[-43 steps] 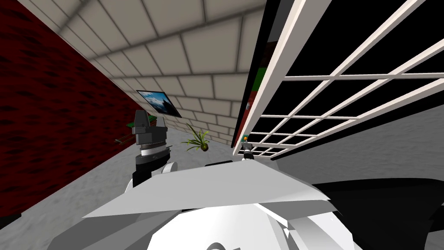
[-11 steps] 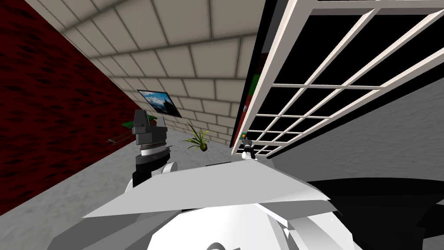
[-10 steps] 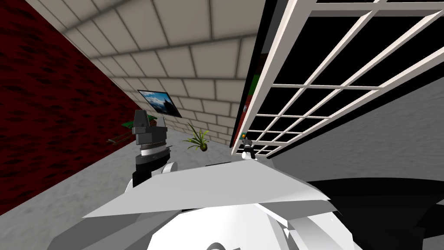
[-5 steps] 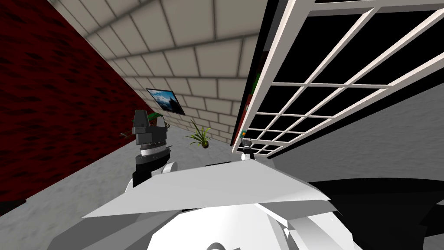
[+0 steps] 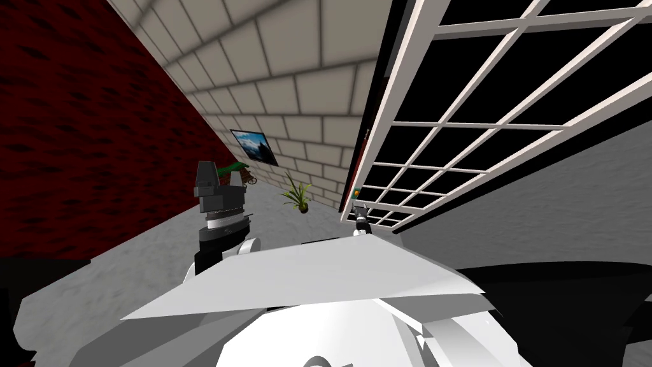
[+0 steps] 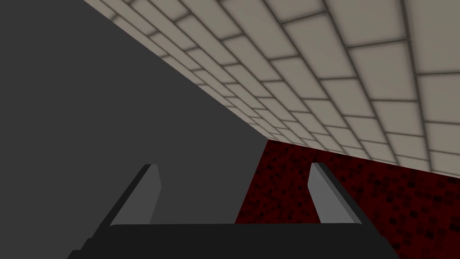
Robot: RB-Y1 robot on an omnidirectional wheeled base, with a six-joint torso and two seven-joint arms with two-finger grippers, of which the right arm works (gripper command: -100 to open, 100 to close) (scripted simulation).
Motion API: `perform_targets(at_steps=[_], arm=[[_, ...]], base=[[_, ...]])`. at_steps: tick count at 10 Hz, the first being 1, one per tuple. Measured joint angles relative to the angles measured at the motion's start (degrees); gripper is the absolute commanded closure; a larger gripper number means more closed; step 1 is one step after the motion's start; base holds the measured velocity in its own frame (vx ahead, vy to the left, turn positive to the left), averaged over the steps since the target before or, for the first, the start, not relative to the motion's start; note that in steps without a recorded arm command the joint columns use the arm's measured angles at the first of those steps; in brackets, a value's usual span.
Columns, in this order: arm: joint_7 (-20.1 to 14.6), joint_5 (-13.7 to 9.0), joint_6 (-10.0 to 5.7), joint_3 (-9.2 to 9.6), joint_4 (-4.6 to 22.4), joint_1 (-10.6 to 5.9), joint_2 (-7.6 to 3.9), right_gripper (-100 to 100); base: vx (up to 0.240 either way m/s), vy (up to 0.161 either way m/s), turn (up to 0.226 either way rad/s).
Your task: Pull the door open
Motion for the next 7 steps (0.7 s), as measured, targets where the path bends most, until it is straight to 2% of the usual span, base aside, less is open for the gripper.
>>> perform_targets(at_steps=[1, 4, 6, 7], arm=[[-0.1, 0.0, -0.25, 0.1, 0.0, 0.06, 0.02, -100], [-1.5, -0.5, -0.16, -0.69, -0.4, 1.12, -1.81, -100], [-3.4, -0.9, -1.29, -1.16, 1.9, 0.6, -3.07, -100], [-3.7, -1.3, -0.59, -1.7, 0.2, 1.71, -4.03, -100]], base=[[0.123, 0.0, 0.097], [0.199, -0.019, 0.11], [0.193, -0.017, 0.108], [0.129, -0.028, 0.029]])
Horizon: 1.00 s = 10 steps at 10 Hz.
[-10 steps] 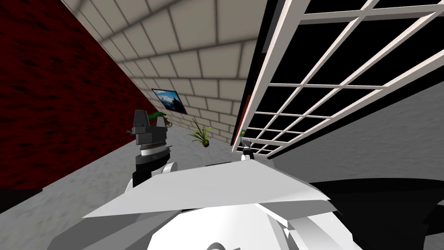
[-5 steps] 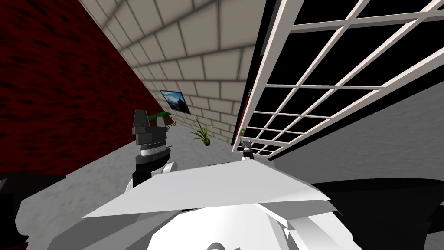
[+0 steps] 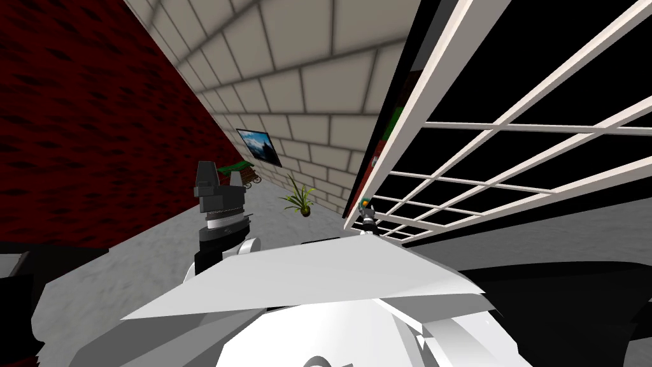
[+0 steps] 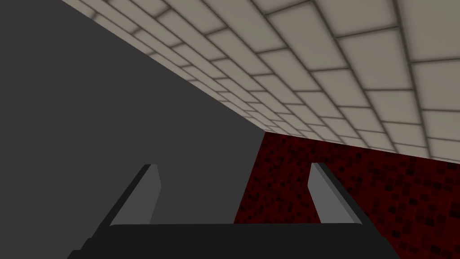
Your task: Pull the door open
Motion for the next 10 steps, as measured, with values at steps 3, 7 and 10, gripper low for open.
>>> perform_targets(at_steps=[3, 7, 10], arm=[[-0.8, 0.0, -0.31, -0.05, 0.9, -0.2, -0.44, 100], [-0.6, -0.1, -0.09, -0.06, 0.8, -0.13, -0.44, 100], [-1.1, 0.2, -0.44, 0.37, 0.5, 0.22, -1.03, 100]], base=[[0.02, -0.001, -0.004], [-0.003, -0.001, 0.001], [-0.11, -0.014, 0.09]])
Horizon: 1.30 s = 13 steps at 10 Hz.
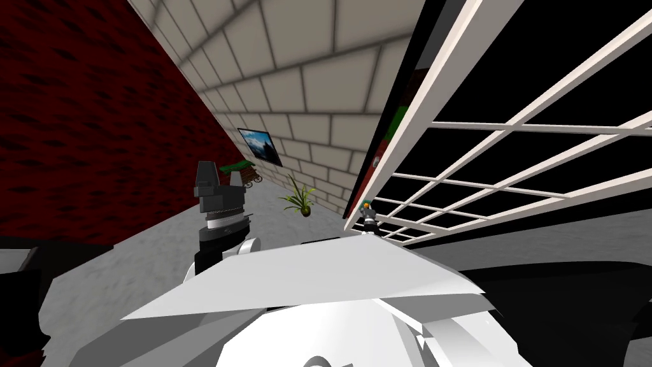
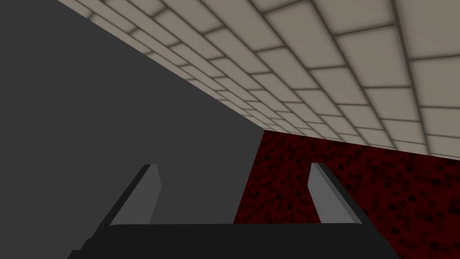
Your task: Pull the door open
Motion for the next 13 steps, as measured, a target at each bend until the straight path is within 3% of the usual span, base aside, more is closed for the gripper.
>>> perform_targets(at_steps=[7, 9, 13], arm=[[-5.9, 2.7, -3.14, 5.75, -0.9, 2.86, -3.35, 100], [-6.6, 3.0, -3.44, 6.49, -0.8, 3.23, -3.79, 100], [-10.3, 4.8, -6.15, 9.95, -0.9, 4.66, -6.52, 100]], base=[[-0.224, -0.025, 0.116], [-0.215, -0.02, 0.111], [-0.28, -0.031, 0.128]])
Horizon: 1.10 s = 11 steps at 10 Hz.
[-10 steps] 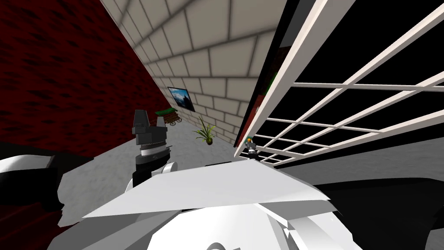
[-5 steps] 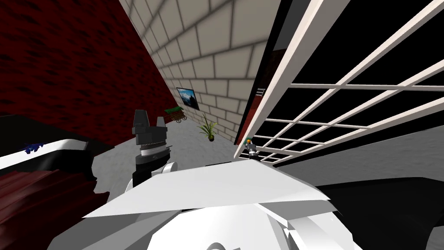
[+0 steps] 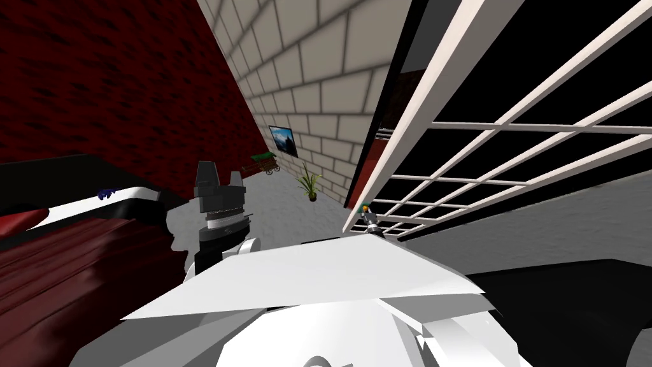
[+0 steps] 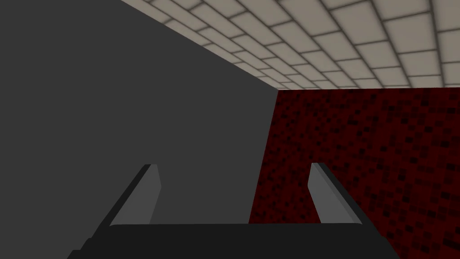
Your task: Pull the door open
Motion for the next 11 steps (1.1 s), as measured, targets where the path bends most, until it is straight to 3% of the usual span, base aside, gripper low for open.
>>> perform_targets(at_steps=[3, 5, 9, 11], arm=[[-1.7, 0.9, -1.17, 1.78, 0.2, 1.12, -1.06, 100], [-2.7, 1.4, -2.21, 2.84, -1.0, 2.28, -2.26, 100], [-5.3, 2.8, -5.2, 5.34, -0.4, 3.61, -4.25, 100], [-6.0, 3.2, -5.94, 6.15, -0.2, 4.02, -4.54, 100]], base=[[-0.164, -0.034, 0.093], [-0.215, -0.038, 0.087], [-0.206, -0.039, 0.084], [-0.068, -0.011, 0.024]])
